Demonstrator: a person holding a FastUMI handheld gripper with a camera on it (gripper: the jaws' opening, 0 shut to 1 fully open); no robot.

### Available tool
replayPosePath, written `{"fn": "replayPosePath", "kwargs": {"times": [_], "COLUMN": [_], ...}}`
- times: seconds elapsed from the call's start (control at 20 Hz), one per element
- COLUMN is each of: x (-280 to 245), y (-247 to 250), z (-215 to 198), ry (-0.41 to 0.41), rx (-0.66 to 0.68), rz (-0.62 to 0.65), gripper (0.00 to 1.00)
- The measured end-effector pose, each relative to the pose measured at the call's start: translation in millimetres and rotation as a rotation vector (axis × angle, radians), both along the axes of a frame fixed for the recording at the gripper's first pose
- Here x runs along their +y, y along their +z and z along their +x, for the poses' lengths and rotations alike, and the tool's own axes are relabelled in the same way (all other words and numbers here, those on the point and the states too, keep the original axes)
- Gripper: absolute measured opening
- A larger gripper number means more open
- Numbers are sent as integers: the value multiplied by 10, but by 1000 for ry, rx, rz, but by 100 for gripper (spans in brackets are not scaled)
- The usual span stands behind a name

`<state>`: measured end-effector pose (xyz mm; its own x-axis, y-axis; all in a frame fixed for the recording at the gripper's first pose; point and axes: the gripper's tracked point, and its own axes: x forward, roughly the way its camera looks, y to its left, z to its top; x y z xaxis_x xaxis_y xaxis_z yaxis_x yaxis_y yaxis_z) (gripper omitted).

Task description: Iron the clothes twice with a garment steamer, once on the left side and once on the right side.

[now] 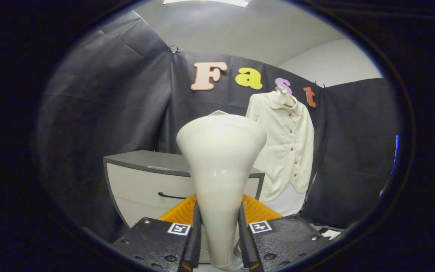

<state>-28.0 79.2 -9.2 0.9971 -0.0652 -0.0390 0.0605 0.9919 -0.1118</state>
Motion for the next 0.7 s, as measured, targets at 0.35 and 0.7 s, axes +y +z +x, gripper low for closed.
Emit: {"fn": "replayPosePath", "kwargs": {"times": [0.35, 0.7], "x": [179, -124], "y": [213, 243], "z": [-63, -138], "ry": [53, -15], "rx": [-48, -93], "rz": [4, 11], "gripper": [43, 43]}}
